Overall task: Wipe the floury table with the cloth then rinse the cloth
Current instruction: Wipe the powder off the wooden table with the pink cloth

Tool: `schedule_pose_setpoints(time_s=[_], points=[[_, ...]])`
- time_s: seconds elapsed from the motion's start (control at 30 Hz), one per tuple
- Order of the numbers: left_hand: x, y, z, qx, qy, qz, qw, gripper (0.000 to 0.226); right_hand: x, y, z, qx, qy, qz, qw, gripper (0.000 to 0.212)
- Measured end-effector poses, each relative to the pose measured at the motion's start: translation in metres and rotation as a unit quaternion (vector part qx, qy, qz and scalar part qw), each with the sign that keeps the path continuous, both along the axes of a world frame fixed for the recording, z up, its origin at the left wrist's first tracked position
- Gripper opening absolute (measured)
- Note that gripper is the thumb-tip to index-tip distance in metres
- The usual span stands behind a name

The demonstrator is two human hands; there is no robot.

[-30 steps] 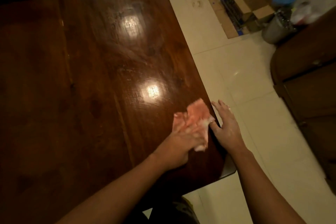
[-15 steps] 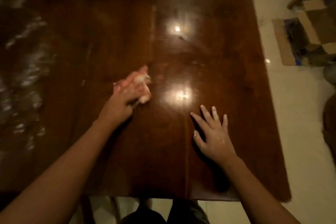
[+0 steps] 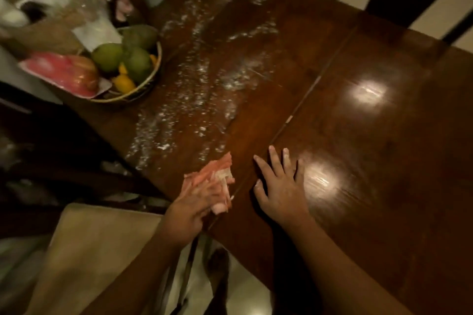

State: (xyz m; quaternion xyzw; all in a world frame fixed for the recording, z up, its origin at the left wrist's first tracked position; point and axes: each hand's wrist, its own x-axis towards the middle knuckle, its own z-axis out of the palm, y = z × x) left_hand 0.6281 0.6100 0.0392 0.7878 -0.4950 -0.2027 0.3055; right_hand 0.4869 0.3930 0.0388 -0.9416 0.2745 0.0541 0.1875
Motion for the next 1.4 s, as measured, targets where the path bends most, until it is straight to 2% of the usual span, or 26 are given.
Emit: schedule_pose_setpoints(time_s=[0.1, 0.2, 0.27, 0.33, 0.47, 0.57, 0.63, 0.77, 0.97, 1.07, 1.13, 1.17, 1.27, 1.3, 1.37, 1.4], points=[[0.033, 0.007, -0.001, 0.007, 0.015, 0.125, 0.992, 0.061, 0.038, 0.023, -0.003, -0.021, 0.006, -0.025, 0.999, 0.065], [0.066, -0.002, 0.003, 0.014, 0.038, 0.273, 0.961, 0.057, 0.064, 0.037, -0.007, -0.024, 0.008, -0.047, 0.999, 0.068], [0.071, -0.012, 0.008, 0.029, 0.02, 0.296, 0.955, 0.053, 0.072, 0.038, -0.009, -0.037, 0.009, -0.054, 0.998, 0.068], [0.062, -0.015, 0.008, 0.009, -0.013, 0.243, 0.97, 0.047, 0.074, 0.037, -0.011, -0.044, 0.005, -0.058, 0.997, 0.067], [0.053, -0.007, -0.001, 0.006, 0.047, 0.119, 0.992, 0.048, 0.072, 0.037, -0.01, -0.035, -0.005, -0.068, 0.997, 0.063], [0.085, -0.037, -0.007, 0.013, 0.06, 0.113, 0.992, 0.052, 0.075, 0.036, -0.01, -0.036, -0.005, -0.085, 0.996, 0.061], [0.098, -0.072, -0.002, 0.027, 0.047, 0.131, 0.99, 0.047, 0.077, 0.035, -0.011, -0.037, -0.008, -0.093, 0.995, 0.06], [0.094, -0.106, 0.007, 0.047, 0.016, 0.11, 0.993, 0.043, 0.079, 0.035, -0.012, -0.039, -0.015, -0.102, 0.994, 0.06], [0.102, -0.038, 0.005, 0.008, 0.021, -0.051, 0.998, 0.038, 0.083, 0.03, -0.012, -0.028, -0.006, -0.116, 0.993, 0.059], [0.125, -0.007, 0.01, 0.007, 0.007, -0.08, 0.997, 0.028, 0.086, 0.027, -0.011, -0.03, -0.008, -0.122, 0.992, 0.06], [0.144, 0.006, 0.012, -0.045, -0.013, -0.039, 0.998, 0.024, 0.089, 0.027, -0.011, -0.031, -0.009, -0.121, 0.992, 0.061], [0.154, 0.01, 0.011, -0.058, -0.008, 0.012, 0.998, 0.029, 0.089, 0.028, -0.01, -0.029, -0.007, -0.12, 0.992, 0.061], [0.16, 0.014, 0.005, -0.034, -0.002, 0.23, 0.973, 0.065, 0.09, 0.031, -0.011, -0.026, -0.002, -0.116, 0.993, 0.063], [0.148, 0.008, 0.005, -0.029, 0.0, 0.279, 0.96, 0.067, 0.09, 0.031, -0.011, -0.027, -0.001, -0.118, 0.993, 0.063], [0.117, -0.003, 0.002, -0.023, 0.028, 0.298, 0.954, 0.06, 0.089, 0.03, -0.011, -0.029, 0.003, -0.119, 0.992, 0.063], [0.102, -0.004, -0.001, -0.015, 0.047, 0.267, 0.962, 0.055, 0.089, 0.029, -0.011, -0.03, 0.005, -0.118, 0.993, 0.063]])
